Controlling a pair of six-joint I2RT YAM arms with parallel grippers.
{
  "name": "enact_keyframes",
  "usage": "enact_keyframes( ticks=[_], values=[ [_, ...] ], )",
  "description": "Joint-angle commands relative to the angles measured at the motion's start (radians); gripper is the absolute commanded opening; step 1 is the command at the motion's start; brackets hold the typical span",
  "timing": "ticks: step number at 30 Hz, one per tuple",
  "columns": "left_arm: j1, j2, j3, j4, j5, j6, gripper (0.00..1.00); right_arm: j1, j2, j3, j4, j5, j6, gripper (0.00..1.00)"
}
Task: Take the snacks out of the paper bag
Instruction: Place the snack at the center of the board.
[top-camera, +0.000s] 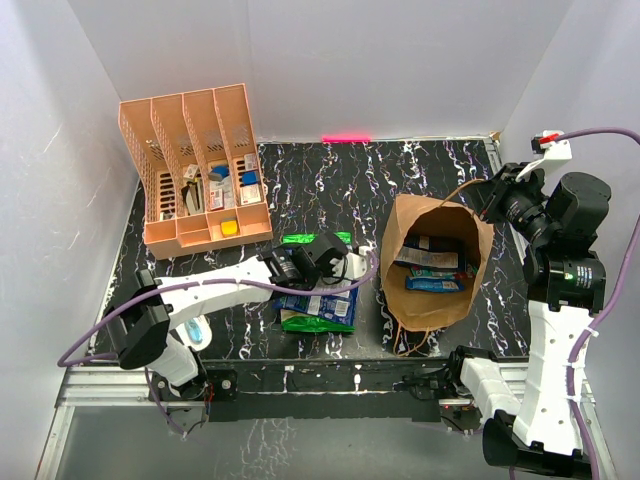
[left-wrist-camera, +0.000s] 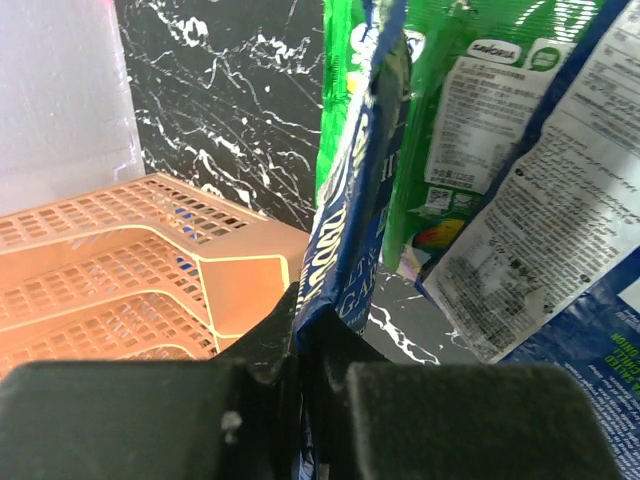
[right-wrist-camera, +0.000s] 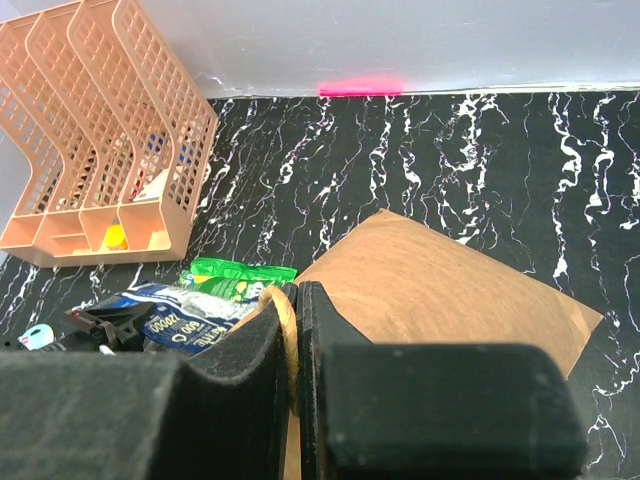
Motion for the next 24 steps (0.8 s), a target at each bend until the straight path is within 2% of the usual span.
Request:
enact_keyframes(
  ticks=[1,13,18,24],
  values=[
    [0.001,-0.016,-0.016,0.041,0.046,0.006,0.0,0.001,-0.008,0.032,0.067,0.007,-0.013,0.08],
    [-0.015,0.025,0.008,-0.065,0.161,-0.11,0.0,0.003,-0.002,0.033,0.072,0.005,-0.012,0.08],
    [-0.025,0.034,0.004,-0.121,0.165,-0.146,0.0,0.003,0.001,0.034,0.072,0.0,-0.011,0.08],
    [-0.034,0.007,-0.003,-0.16,0.277,-0.205,0.0,0.004,0.001,0.031,0.075,-0.003,-0.01,0.08]
  ],
)
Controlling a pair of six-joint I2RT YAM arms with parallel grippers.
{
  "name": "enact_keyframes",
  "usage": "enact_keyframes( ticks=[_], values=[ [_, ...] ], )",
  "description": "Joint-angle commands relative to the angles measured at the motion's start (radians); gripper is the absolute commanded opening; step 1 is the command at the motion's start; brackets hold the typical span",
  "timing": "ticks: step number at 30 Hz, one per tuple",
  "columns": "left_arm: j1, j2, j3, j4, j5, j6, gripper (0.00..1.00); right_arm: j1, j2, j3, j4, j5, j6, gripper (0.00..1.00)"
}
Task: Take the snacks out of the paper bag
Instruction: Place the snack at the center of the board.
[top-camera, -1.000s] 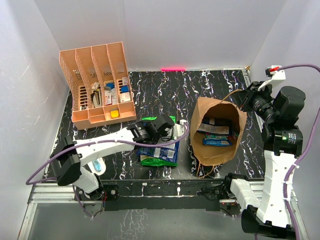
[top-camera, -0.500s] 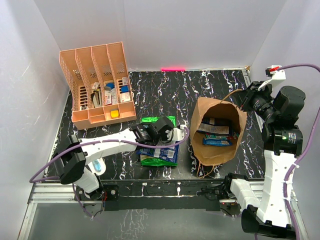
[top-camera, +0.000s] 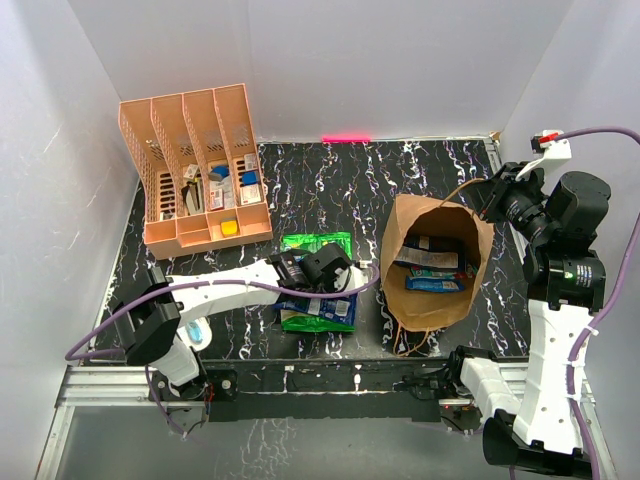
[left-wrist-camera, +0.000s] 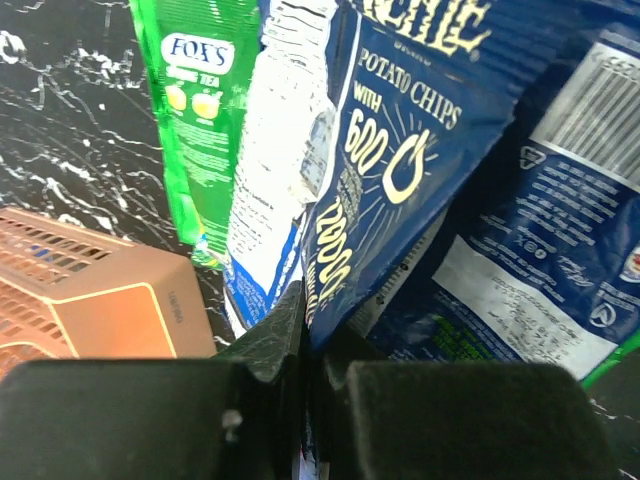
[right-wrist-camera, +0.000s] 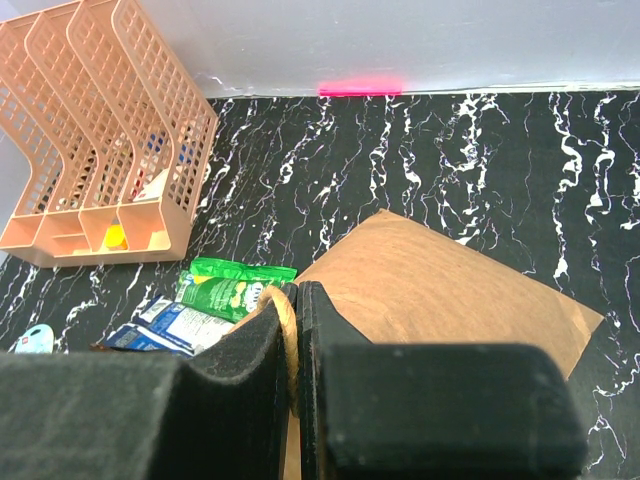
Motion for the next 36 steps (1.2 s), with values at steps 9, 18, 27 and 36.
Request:
enact_keyframes(
  ticks=[9,18,27,36],
  values=[
    [-0.009,0.023,0.008,-0.108,0.178,-0.136,0.02,0.002,-0.013,0.023,0.072,-0.001,-0.01,0.08],
    [-0.009,0.036,0.009,-0.138,0.184,-0.168,0.15,0.003,-0.019,0.01,0.074,0.001,-0.011,0.08],
    [-0.009,-0.148,0.122,-0.189,0.253,-0.19,0.58,0.004,-0.018,0.007,0.076,-0.001,-0.01,0.08],
    [-0.006,-0.337,0.258,-0.188,0.486,-0.27,0.68,0.003,-0.017,0.003,0.08,-0.009,-0.008,0.08]
  ],
)
